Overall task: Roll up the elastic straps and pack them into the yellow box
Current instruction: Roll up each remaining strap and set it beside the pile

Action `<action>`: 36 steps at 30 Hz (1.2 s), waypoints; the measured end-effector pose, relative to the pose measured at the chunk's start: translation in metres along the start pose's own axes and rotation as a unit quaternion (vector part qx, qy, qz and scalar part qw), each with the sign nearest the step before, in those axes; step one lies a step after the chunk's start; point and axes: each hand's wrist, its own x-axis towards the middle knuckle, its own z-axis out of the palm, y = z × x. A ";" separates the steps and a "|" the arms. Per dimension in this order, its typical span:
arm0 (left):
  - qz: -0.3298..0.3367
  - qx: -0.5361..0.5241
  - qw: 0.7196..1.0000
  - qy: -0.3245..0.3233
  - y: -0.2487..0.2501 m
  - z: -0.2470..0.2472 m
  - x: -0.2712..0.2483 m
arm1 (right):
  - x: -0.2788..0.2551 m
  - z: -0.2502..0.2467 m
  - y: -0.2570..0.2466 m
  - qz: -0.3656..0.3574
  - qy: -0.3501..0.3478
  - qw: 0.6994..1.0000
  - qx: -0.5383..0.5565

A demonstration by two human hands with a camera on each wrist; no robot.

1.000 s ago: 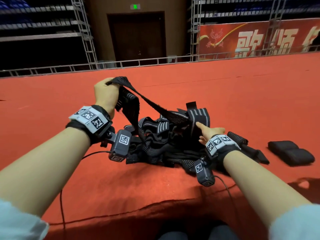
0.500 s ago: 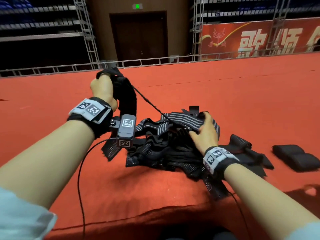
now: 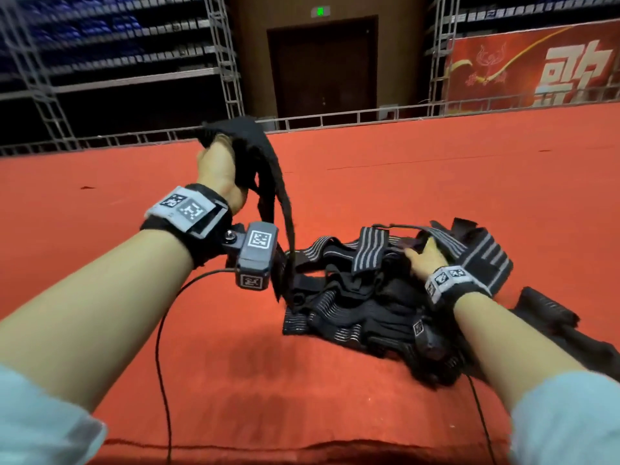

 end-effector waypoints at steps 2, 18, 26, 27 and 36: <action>-0.024 0.005 0.999 -0.031 -0.007 0.006 -0.005 | 0.007 -0.013 -0.018 -0.022 -0.037 0.998 0.034; -0.043 0.057 0.996 -0.048 -0.034 0.010 -0.044 | -0.150 0.045 -0.036 0.191 -0.335 0.787 0.482; -0.067 0.291 0.946 -0.128 -0.079 -0.043 -0.071 | -0.106 -0.044 0.002 0.138 -0.050 0.874 0.463; -0.074 0.321 0.935 -0.134 -0.089 -0.050 -0.073 | -0.099 -0.057 0.009 0.122 -0.017 0.880 0.458; -0.036 0.747 0.579 -0.325 -0.141 -0.091 -0.086 | -0.093 -0.151 0.026 0.042 0.201 0.899 0.387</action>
